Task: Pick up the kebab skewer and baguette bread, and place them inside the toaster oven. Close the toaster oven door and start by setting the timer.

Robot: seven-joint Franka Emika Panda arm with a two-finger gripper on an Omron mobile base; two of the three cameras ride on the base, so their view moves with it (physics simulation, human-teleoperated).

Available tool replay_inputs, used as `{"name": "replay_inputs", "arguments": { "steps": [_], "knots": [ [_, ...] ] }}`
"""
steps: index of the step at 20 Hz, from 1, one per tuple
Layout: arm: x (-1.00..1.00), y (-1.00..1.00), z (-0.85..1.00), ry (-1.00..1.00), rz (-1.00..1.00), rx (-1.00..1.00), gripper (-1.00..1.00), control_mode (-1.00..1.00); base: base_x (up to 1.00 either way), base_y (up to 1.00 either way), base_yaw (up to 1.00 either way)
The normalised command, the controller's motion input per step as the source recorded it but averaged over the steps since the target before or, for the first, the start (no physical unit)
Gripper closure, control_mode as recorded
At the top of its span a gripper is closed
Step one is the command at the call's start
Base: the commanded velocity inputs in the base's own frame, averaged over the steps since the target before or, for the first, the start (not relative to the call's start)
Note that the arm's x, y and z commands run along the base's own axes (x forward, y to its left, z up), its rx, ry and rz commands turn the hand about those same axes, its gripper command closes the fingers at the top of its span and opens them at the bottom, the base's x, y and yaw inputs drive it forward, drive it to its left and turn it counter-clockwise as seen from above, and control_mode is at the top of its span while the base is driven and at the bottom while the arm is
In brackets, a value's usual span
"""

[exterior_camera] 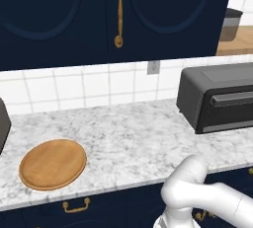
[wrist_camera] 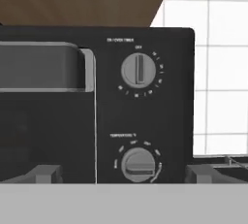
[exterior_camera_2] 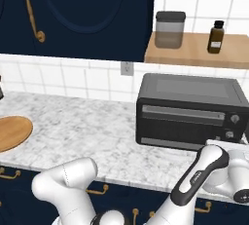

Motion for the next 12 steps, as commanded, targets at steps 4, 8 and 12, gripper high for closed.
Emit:
{"name": "replay_inputs", "arguments": {
  "steps": [4,8,12],
  "knots": [
    [0.0,0.0,0.0,0.0,0.0,0.0,-1.0,1.0,0.0,-0.55,0.0],
    [0.0,0.0,0.0,0.0,0.0,0.0,-1.0,1.0,0.0,-0.49,-0.01],
    [0.0,0.0,0.0,0.0,0.0,0.0,-1.0,1.0,0.0,-0.42,-0.03]
  ]
}}
